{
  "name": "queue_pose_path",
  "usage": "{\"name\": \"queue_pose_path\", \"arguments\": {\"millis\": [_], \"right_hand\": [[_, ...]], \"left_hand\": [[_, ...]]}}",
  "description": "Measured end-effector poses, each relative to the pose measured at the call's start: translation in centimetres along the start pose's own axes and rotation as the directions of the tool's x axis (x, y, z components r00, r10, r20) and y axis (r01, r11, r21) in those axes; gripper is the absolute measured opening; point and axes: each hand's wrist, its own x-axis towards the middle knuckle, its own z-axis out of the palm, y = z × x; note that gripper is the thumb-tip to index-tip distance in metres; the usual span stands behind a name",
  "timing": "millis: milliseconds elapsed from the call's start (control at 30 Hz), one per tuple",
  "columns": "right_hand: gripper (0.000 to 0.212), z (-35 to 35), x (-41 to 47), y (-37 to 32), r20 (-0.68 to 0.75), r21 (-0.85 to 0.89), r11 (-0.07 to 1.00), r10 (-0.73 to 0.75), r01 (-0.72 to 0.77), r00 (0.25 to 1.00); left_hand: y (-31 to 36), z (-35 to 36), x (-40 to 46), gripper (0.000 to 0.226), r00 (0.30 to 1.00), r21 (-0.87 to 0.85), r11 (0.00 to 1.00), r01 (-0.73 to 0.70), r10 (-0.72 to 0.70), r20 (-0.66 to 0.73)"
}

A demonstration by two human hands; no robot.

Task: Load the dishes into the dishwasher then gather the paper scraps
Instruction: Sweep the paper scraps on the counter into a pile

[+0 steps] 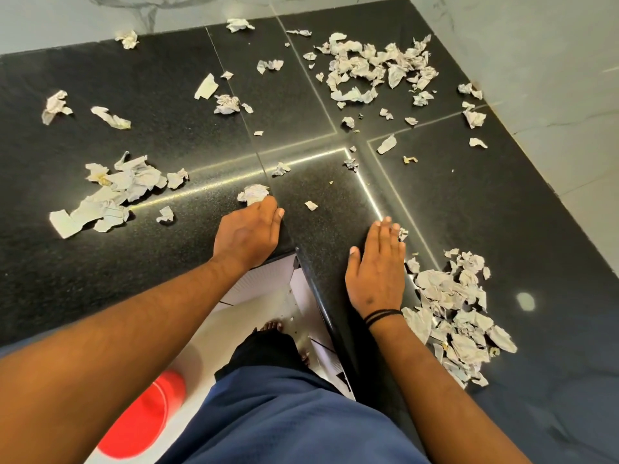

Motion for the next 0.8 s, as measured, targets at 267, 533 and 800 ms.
{"name": "queue_pose_path", "arguments": {"millis": [267, 533, 800], "right_hand": [[0.062, -0.4, 4.1, -7.6, 0.18, 0.038, 0.929, -0.368, 0.368, 0.912], [0.073, 0.0, 2.3, -3.6, 0.198, -0.02, 0.992, -0.121, 0.128, 0.973], [0.08, -1.5, 5.9, -6.3, 0.208, 0.008, 0.985, -0.172, 0.175, 0.963]], "left_hand": [[0.2, 0.1, 0.0, 0.024, 1.0, 0.012, 1.0, 0.001, 0.0, -0.021], [0.1, 0.2, -0.1, 0.023, 0.999, 0.02, 1.0, -0.024, 0.025, -0.035], [0.1, 0.1, -0.1, 0.022, 0.999, 0.016, 1.0, -0.01, 0.011, -0.033]]}}
